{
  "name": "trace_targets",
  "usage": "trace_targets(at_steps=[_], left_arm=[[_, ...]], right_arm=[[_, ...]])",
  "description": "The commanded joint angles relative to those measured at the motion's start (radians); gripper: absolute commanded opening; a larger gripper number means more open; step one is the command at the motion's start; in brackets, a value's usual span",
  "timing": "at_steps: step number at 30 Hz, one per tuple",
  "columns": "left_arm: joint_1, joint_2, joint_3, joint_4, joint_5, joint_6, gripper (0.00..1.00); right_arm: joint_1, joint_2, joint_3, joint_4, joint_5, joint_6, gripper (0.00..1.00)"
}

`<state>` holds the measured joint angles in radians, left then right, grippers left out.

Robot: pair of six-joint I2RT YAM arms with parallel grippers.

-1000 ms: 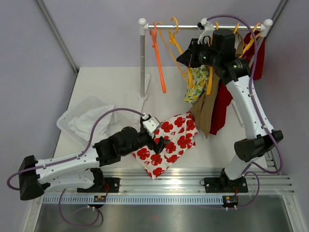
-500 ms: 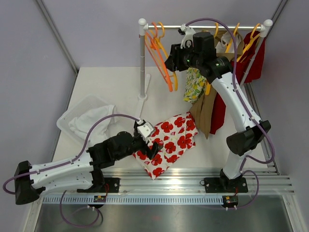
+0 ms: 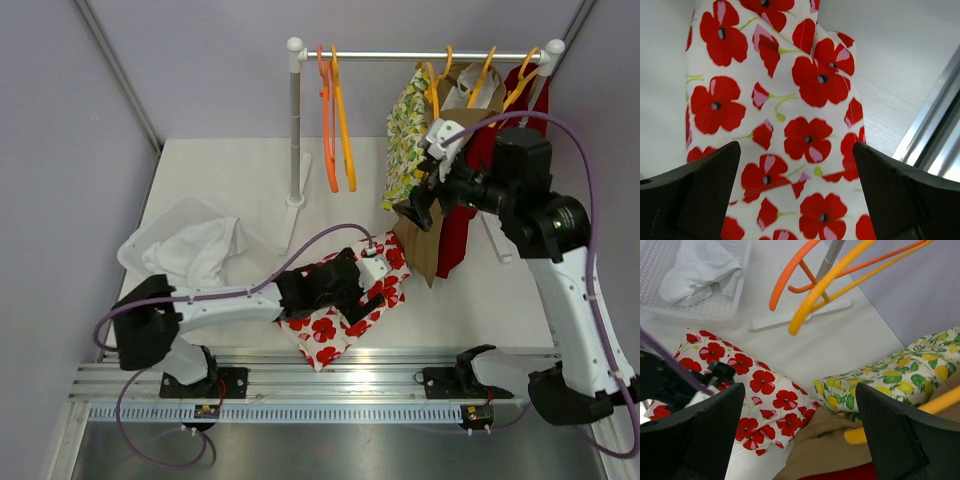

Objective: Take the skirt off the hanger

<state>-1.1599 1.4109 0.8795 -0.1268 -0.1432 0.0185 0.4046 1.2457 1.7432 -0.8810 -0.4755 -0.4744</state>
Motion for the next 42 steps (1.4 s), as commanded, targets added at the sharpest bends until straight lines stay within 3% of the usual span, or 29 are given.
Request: trace_targets(at_steps=[1,6,9,13,14,16,17,18,22,26,31,32,35,38,42], left_arm=[[-0.003,0.167,0.119,-0.027,-0.025,-0.101,0.99],[0.008,0.42,0.248,-0.085,-0.055,-0.257,0.95],[0.023,0.491,0.303,-0.091,-0.032,-0.319,0.89],[0.048,0.511,0.302,-0.071,0.048,-0.357,0.5],[0.052,0.504,0.282,-0.063,0.06,-0.364,0.31],[0.054,0.453,0.248,-0.036,0.054,-0.374,0.16],[0.054,0.419,0.201,-0.027,0.036,-0.377,0.03],[0.054,0.387,0.178,-0.002,0.027,-0.379,0.0],[0.043,0.145,0.095,-0.029,-0.041,-0.381,0.0],[0.011,-0.215,0.125,-0.264,-0.224,-0.365,0.0],[0.009,-0.496,0.231,-0.474,-0.497,-0.335,0.0],[0.012,-0.525,0.251,-0.531,-0.629,-0.319,0.0],[0.055,-0.584,0.335,-0.57,-0.816,-0.197,0.0],[0.135,-0.58,0.421,-0.542,-0.892,-0.059,0.0],[0.259,-0.541,0.519,-0.472,-0.88,0.089,0.0]], right_arm=[[-0.11,-0.055,-0.109,-0.044,-0.178,-0.096,0.99],[-0.246,-0.158,-0.25,-0.021,-0.325,-0.067,0.99],[-0.291,-0.204,-0.298,-0.022,-0.367,-0.063,0.99],[-0.337,-0.236,-0.346,-0.016,-0.397,-0.05,0.99],[-0.348,-0.238,-0.361,-0.015,-0.408,-0.049,0.99],[-0.362,-0.252,-0.379,-0.009,-0.419,-0.044,1.0],[-0.377,-0.256,-0.398,-0.003,-0.426,-0.043,1.0],[-0.385,-0.259,-0.407,0.002,-0.428,-0.04,0.99],[-0.397,-0.273,-0.444,0.013,-0.419,-0.023,0.99],[-0.444,-0.288,-0.467,0.025,-0.434,0.0,0.99],[-0.501,-0.293,-0.501,0.05,-0.486,0.026,1.0],[-0.51,-0.295,-0.505,0.062,-0.494,0.033,1.0],[-0.552,-0.296,-0.524,0.094,-0.532,0.069,0.99],[-0.578,-0.299,-0.533,0.112,-0.552,0.091,0.99],[-0.592,-0.301,-0.537,0.123,-0.552,0.105,1.0]])
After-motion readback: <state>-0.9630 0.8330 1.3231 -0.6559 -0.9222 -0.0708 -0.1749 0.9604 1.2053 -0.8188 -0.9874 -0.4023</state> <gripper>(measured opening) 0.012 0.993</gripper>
